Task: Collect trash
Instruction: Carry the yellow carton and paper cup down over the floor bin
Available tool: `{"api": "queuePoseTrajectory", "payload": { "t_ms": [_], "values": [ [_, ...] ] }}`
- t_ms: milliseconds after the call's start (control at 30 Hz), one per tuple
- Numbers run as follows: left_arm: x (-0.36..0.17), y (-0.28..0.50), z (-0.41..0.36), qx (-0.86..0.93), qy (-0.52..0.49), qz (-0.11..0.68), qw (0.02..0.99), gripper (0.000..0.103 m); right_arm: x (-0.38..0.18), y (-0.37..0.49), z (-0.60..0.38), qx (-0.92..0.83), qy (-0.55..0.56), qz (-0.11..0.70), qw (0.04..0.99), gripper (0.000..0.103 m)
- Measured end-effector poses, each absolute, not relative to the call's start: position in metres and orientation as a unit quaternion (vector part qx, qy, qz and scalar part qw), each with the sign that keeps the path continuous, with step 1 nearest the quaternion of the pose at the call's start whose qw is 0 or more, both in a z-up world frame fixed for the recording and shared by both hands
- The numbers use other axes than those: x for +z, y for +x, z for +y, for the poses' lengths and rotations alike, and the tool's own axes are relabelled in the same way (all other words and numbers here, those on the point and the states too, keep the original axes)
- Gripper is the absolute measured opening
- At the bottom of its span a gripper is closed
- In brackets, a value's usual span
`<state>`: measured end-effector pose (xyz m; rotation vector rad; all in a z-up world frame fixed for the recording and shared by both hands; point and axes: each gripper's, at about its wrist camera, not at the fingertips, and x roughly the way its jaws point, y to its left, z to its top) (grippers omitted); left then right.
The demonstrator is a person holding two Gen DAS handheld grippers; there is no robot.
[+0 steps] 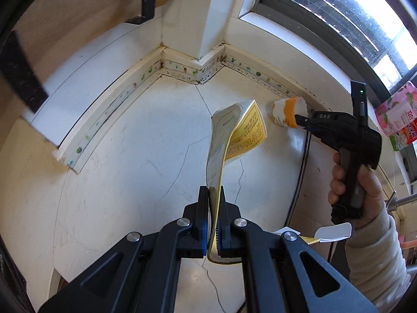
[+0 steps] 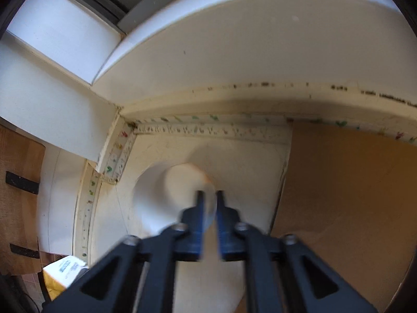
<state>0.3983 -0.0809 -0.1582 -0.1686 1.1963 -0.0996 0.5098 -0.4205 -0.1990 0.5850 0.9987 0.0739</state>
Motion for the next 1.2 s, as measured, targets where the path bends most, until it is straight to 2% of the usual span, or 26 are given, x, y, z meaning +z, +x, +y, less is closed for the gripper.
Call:
{"api": "queuePoseTrajectory", "payload": {
  "t_ms": [367, 700, 1000, 1200],
  "values": [
    [-0.11, 0.326, -0.053, -0.048, -0.1, 0.542, 0.833, 0.003, -0.16, 0.436, -0.382, 0.109, 0.25, 0.472, 0.838, 0.001],
    [-0.078, 0.208, -0.007, -0.053, -0.1, 0.527, 0.842, 0.003, -0.121, 0.288, -0.307, 0.173, 0.19, 0.474, 0.842, 0.001],
    [-0.095, 0.082, 0.05, -0.058, -0.091, 0.532, 0.84, 0.003, -0.123, 0.143, -0.239, 0.169, 0.157, 0.488, 0.842, 0.001],
    [-0.134, 0.016, 0.075, -0.066, -0.067, 0.55, 0.83, 0.003, -0.157, 0.071, -0.195, 0.155, 0.142, 0.51, 0.834, 0.001]
  ]
}}
